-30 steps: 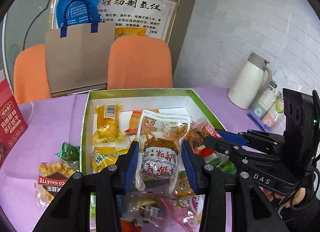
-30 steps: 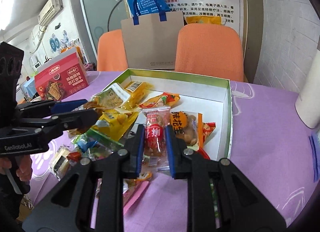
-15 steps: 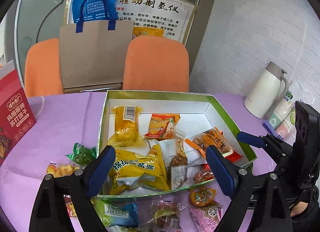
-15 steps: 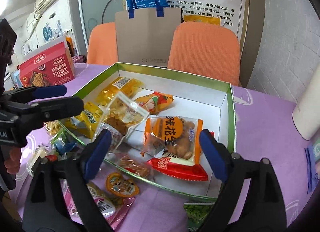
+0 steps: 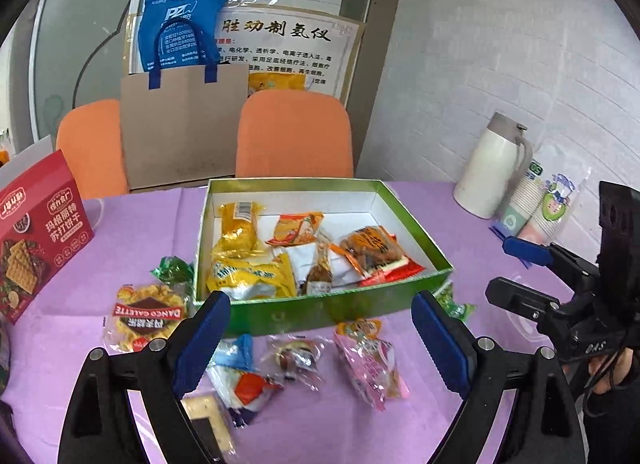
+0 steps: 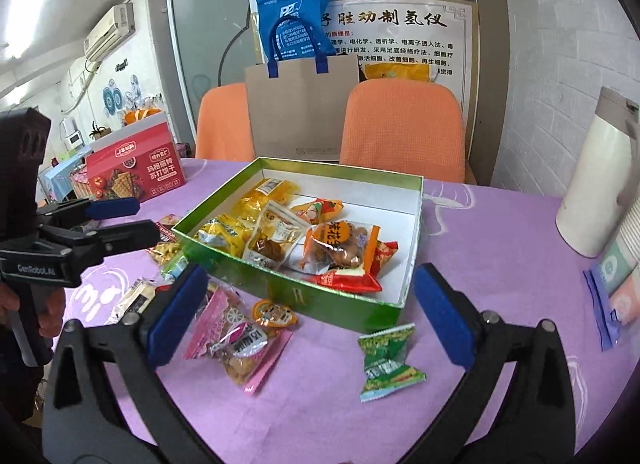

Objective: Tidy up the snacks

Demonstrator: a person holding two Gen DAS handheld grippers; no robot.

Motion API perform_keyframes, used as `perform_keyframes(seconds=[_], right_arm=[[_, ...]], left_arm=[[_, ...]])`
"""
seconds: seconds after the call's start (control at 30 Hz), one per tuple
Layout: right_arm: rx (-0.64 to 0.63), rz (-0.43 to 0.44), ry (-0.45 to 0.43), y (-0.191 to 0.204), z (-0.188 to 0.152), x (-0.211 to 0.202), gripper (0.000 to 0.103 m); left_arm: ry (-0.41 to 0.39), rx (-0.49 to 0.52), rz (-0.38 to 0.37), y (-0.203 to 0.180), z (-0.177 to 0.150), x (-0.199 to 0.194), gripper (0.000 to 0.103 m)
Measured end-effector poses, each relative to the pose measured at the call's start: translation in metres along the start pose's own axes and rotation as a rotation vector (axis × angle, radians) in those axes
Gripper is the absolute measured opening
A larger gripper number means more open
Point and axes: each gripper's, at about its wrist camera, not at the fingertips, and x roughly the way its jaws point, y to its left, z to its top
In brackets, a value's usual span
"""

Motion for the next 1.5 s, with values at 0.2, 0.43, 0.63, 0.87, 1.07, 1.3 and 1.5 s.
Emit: perform_keyframes(seconds=[0.2, 0.43, 0.63, 0.87, 1.07, 1.3, 1.5], right_arm=[[0.028, -0.039, 0.108, -0.019, -0.039, 0.0, 0.102], [0.063, -0.098, 0.22, -0.039, -0.061, 0.039, 0.087], [0.06, -0.122, 0.263, -0.047, -0.063, 0.064, 0.059], [0.068, -0.049, 0.287, -0.033, -0.073, 0.05, 0.034], [0.005, 0.01, 0.285, -0.003, -0.08, 0.035, 0.034], [0.029, 0.024, 0.275, 0.002, -0.081, 0.032, 0.034], [0.043, 0.01, 0.292, 0.0, -0.083, 0.037, 0.034]], left_arm=[[0.042, 0.047, -0.041, -0.021, -0.034, -0.004, 0.094], [0.094, 0.055, -0.062, -0.029, -0.056, 0.0, 0.094], [0.085, 0.037, -0.034, -0.011, -0.071, -0.015, 0.094], [0.103, -0.039, 0.055, 0.032, -0.089, -0.017, 0.093], [0.124, -0.097, 0.041, 0.064, -0.083, 0.004, 0.084], [0.173, -0.056, 0.025, 0.063, -0.068, 0.045, 0.071], [0.225, -0.034, 0.008, 0.057, -0.075, 0.064, 0.055]])
